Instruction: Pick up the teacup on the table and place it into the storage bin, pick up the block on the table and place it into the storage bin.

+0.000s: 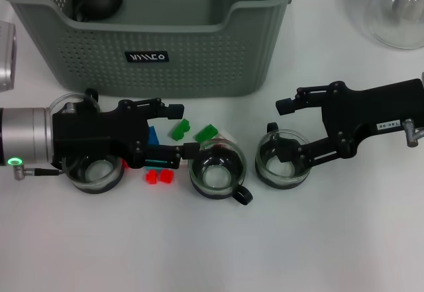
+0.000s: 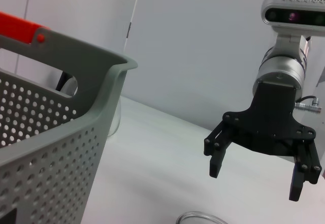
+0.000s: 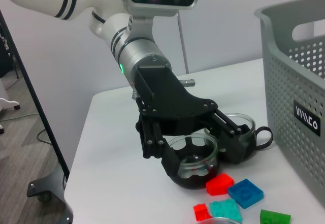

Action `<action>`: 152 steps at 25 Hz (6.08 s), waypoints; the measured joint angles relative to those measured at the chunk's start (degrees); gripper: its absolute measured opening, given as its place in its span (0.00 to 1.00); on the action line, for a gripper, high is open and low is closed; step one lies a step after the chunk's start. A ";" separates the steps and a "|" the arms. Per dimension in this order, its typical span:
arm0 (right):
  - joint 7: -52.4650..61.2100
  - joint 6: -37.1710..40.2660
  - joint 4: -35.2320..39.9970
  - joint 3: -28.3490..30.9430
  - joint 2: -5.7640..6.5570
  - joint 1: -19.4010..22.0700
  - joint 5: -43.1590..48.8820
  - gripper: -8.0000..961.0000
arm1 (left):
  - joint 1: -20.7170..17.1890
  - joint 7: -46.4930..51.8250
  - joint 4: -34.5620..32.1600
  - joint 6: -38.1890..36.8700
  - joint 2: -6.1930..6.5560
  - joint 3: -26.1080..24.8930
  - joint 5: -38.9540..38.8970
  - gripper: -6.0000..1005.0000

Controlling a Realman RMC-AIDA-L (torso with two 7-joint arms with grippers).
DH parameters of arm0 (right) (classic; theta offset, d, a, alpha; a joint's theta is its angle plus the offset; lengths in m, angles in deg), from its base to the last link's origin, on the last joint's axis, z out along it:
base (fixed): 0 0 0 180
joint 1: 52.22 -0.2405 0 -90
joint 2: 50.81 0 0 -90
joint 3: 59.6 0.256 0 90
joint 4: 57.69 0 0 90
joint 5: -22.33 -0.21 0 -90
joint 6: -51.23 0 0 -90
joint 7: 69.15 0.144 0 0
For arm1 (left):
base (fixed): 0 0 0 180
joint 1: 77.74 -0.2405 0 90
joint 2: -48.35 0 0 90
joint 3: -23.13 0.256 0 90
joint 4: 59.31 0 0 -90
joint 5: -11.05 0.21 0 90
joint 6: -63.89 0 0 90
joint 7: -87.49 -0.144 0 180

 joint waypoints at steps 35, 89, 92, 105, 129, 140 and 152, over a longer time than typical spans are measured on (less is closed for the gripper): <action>19.28 5.06 24.33 -20.23 -1.99 -0.89 10.82 0.95 | -0.99 0.44 0.33 0.70 -0.31 -0.38 -0.47 0.88; 39.63 -12.79 23.26 -54.34 -2.58 -3.05 13.61 0.24 | -3.12 -1.72 0.53 1.18 -0.39 -1.79 -1.41 0.88; 39.95 -12.39 23.48 -54.26 -2.52 -3.06 13.65 0.16 | -3.21 -2.15 0.53 0.98 -0.39 -1.77 -1.41 0.88; 40.30 5.08 36.74 -38.73 -2.07 -2.69 16.50 0.07 | -3.52 -2.23 0.53 0.79 -0.32 -1.80 -1.41 0.88; 41.82 -20.96 21.52 -25.91 -2.12 -27.19 5.84 0.08 | -3.45 -2.91 0.58 1.17 -0.58 -1.86 -1.41 0.88; 38.74 -53.25 -3.64 -33.38 -2.88 -35.35 13.49 0.09 | -2.80 -4.07 0.62 0.79 -0.76 -0.98 -1.42 0.88; 39.07 -68.78 -11.39 -43.90 -3.37 -34.77 13.08 0.10 | -2.81 -4.34 0.75 -0.09 -1.18 -1.17 -1.41 0.88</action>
